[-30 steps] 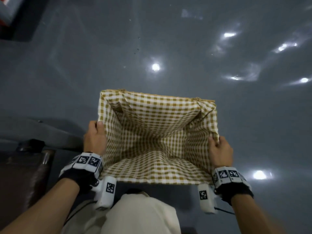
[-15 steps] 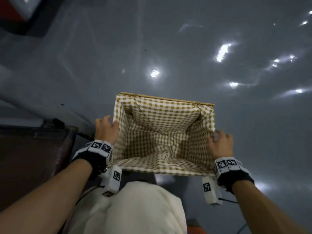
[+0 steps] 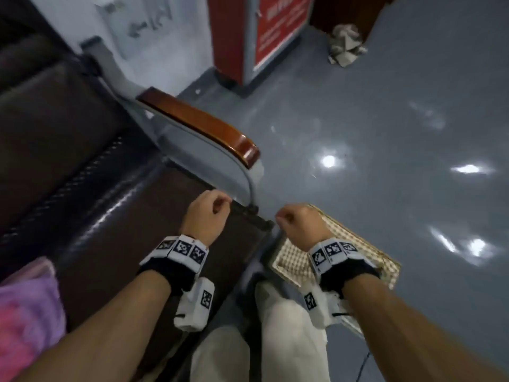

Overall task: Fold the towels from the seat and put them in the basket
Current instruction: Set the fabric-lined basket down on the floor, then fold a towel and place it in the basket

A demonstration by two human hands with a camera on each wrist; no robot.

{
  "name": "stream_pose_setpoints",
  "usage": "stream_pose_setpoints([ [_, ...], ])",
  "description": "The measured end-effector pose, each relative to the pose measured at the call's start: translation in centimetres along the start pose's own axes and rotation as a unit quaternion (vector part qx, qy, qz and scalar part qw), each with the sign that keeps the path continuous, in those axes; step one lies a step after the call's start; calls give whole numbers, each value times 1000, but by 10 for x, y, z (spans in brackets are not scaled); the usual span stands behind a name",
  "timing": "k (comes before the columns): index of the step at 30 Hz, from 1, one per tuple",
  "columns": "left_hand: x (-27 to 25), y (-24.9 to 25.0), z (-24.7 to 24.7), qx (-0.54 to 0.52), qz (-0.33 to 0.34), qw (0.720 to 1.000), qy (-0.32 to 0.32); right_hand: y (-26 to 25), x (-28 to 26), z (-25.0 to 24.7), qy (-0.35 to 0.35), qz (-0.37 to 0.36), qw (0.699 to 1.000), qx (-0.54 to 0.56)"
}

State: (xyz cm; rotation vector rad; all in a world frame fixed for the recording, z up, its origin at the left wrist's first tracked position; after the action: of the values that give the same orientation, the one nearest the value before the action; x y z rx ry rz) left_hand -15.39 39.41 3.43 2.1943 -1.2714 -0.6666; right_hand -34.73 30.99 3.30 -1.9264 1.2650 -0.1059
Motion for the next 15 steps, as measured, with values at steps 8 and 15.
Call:
stream_pose_setpoints([
  [8,-109,-102,-143,-55,-241,951,186,-185,25,88,-207,-212,954,-50],
  [15,-252,-182,-184,-63,-372,882,283,-276,-41,205,-340,-337,873,-98],
])
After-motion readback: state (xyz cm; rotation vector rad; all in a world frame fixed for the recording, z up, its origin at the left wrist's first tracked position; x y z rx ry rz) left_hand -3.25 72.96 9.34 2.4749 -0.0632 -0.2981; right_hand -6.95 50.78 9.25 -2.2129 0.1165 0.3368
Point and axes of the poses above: each hand's wrist, its own x-axis towards the middle knuckle, its own z-axis out of the palm, y = z × x, the point moved 2 cm from there along x, towards the middle knuckle, and after that the axes turned 12 degrees about x, right-handed, at the moved point
